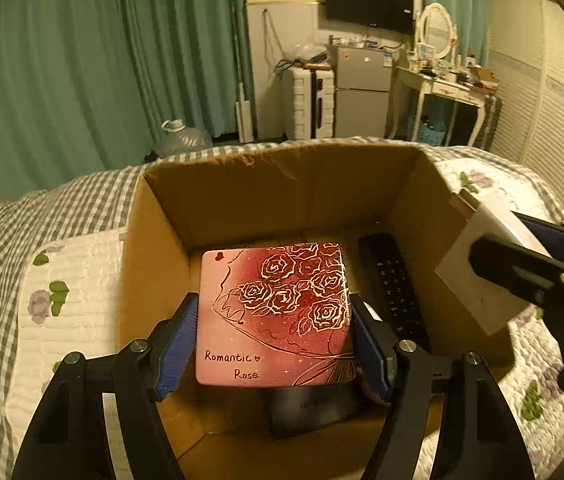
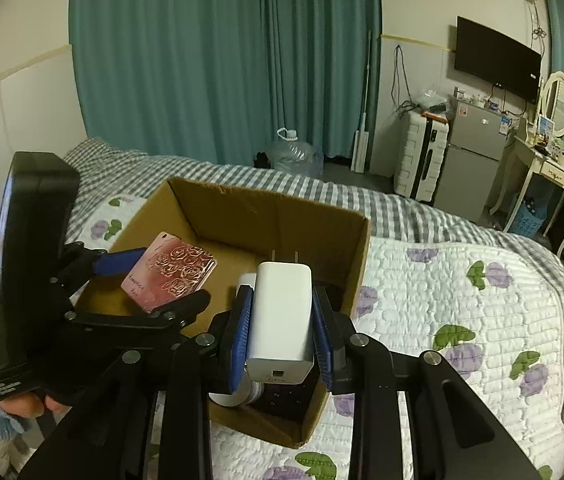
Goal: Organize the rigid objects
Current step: 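Drop the red card into the box with the left tool while the right tool carries the charger cube, then lower the charger cube into the box and open the right tool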
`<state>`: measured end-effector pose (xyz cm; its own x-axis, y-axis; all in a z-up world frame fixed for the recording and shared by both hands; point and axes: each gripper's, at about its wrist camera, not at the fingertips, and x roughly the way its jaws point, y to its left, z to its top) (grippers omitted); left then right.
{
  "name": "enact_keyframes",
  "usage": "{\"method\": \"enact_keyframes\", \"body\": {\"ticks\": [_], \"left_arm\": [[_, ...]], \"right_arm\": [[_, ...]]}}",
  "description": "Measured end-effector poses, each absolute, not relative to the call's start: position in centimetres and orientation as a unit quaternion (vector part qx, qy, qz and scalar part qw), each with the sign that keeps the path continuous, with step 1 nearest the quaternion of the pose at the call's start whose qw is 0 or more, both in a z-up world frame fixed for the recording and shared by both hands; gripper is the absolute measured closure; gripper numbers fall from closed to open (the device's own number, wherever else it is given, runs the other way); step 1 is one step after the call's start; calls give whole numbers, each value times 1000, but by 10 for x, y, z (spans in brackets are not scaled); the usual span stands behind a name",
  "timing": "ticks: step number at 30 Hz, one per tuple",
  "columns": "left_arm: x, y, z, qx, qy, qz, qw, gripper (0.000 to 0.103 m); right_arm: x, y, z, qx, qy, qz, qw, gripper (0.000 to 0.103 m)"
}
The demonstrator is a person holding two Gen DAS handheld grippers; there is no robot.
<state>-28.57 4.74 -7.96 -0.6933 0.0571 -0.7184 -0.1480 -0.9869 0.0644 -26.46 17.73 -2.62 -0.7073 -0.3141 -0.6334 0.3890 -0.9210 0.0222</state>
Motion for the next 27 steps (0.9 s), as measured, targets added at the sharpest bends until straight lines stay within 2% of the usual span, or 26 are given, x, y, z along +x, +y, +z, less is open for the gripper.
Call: {"method": "enact_keyframes", "body": {"ticks": [4, 18, 27], "left_arm": [[-286, 49, -83, -372, 65, 925, 29, 28], [-263, 15, -37, -323, 42, 945, 6, 28], [-267, -10, -43, -325, 42, 945, -19, 28]], "right_arm": [[-265, 181, -27, 331, 52, -923, 187, 75], [-297, 152, -17, 331, 55, -919, 209, 75], [-348, 104, -49, 370, 67, -903, 207, 74]]}}
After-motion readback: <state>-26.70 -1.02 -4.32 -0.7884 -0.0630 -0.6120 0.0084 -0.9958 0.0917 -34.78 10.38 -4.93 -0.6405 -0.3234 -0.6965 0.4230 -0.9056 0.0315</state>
